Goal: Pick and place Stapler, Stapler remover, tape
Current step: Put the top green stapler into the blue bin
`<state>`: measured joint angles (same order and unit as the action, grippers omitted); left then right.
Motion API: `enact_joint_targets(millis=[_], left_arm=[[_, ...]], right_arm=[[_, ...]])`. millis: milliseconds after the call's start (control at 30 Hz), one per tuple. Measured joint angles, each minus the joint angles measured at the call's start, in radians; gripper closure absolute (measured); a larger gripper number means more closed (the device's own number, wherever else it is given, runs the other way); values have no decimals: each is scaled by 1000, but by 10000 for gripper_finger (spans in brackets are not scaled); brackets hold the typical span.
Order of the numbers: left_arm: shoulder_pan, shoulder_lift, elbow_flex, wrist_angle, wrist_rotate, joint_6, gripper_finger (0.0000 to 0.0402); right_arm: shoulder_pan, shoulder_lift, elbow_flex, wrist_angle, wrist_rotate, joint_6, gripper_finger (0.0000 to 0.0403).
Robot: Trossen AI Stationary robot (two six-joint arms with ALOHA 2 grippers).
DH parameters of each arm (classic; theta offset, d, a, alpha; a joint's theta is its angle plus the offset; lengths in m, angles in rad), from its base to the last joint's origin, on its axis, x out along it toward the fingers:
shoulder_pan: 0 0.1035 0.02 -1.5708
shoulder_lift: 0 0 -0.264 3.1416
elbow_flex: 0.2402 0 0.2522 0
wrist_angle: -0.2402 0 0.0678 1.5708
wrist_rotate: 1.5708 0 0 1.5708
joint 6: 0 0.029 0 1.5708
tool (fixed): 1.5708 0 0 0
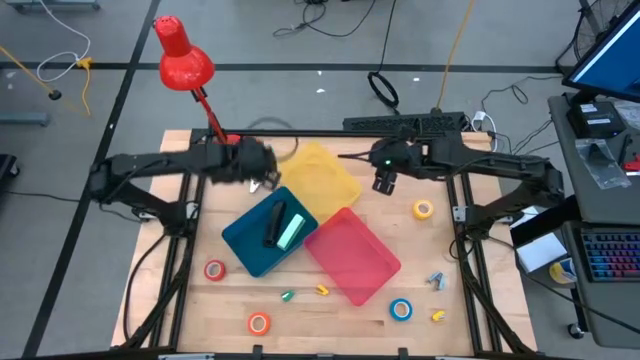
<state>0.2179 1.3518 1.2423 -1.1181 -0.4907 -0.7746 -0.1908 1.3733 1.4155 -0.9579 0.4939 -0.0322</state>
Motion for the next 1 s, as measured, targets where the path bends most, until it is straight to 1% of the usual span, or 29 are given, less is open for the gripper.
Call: enact_joint_targets(millis=[100,200,300,400,500,600,800,1000], left_arm=[[139,3,0,86,45,150,295],[262,19,0,184,137,301,295],[354,57,1,281,234,411,295],[416,112,1,335,288,478,288],[461,173,1,371,316,526,267],[492,232,1,405,332,556,237],[553,347,1,433,392,563,180],[594,445,1,434,417,563,153]], right_arm=[[-9,-43,0,-4,0,27,202],[-18,-79,0,-4,2,44,202],[-27,-107,0,-4,2,47,202],[-33,-118,0,-2,2,48,202],[-36,-120,0,0,2,48,202],[-35,-119,0,0,2,48,202],[-35,-118,0,3,2,61,202],[-35,-118,0,3,2,73,202]])
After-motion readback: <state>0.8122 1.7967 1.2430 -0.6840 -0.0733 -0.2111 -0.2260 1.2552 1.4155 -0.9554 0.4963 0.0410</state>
